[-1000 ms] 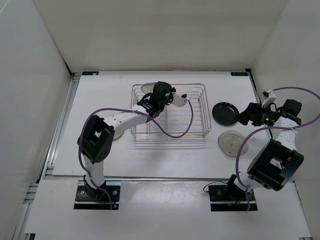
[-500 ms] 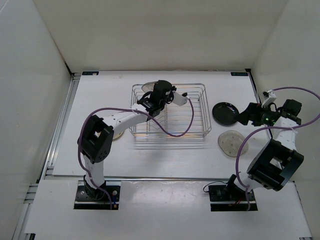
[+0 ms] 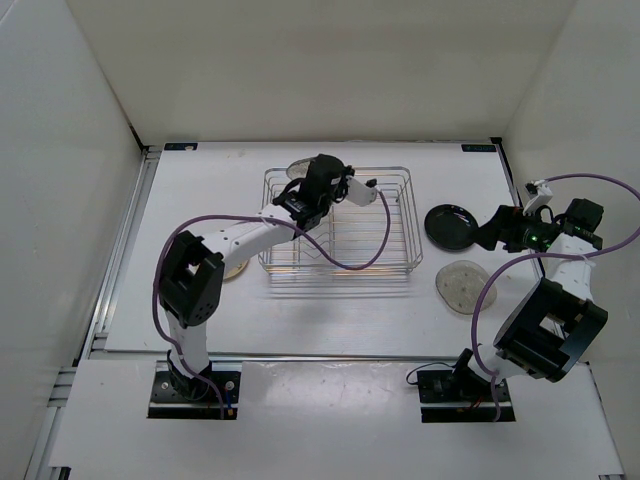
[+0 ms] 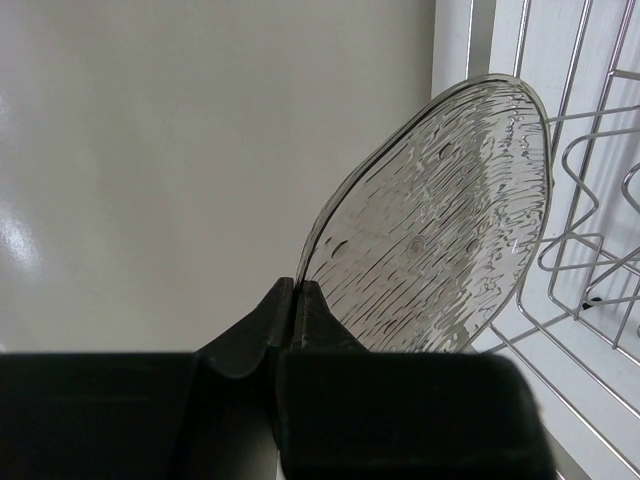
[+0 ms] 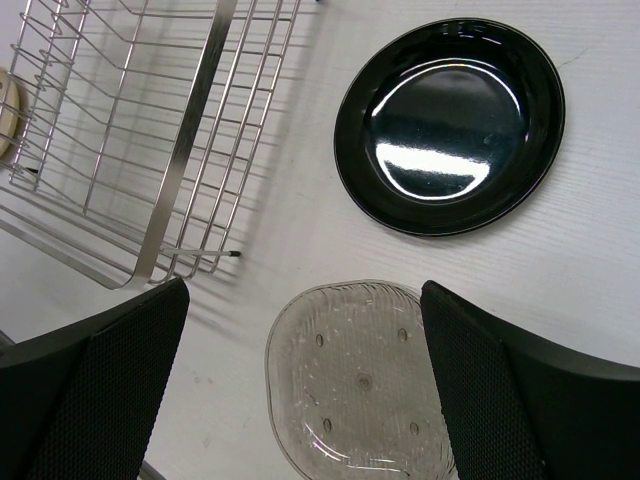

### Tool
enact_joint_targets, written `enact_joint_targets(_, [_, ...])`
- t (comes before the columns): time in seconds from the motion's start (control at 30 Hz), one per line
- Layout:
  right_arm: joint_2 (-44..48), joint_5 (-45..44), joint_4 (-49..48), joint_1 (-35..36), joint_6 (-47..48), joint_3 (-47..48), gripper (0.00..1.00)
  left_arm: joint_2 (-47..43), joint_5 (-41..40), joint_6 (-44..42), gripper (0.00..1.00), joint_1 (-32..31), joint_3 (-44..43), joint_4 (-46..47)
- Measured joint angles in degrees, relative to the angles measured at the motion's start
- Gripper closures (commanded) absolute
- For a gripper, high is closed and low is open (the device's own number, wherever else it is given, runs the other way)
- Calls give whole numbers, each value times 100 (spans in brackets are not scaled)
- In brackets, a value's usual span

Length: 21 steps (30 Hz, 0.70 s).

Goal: Load the plates into the dish rack

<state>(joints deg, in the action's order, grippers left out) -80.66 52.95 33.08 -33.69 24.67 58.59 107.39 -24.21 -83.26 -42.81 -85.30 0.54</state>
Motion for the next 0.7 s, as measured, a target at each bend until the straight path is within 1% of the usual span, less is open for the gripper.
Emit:
enact_joint_targets(0.33, [0, 44, 7, -44, -2, 0, 0, 26, -7, 0, 89, 101, -2, -9])
enact_joint_targets(0.7, [0, 142, 28, -111, 46, 0, 0, 398, -9, -22, 89, 107, -107, 0])
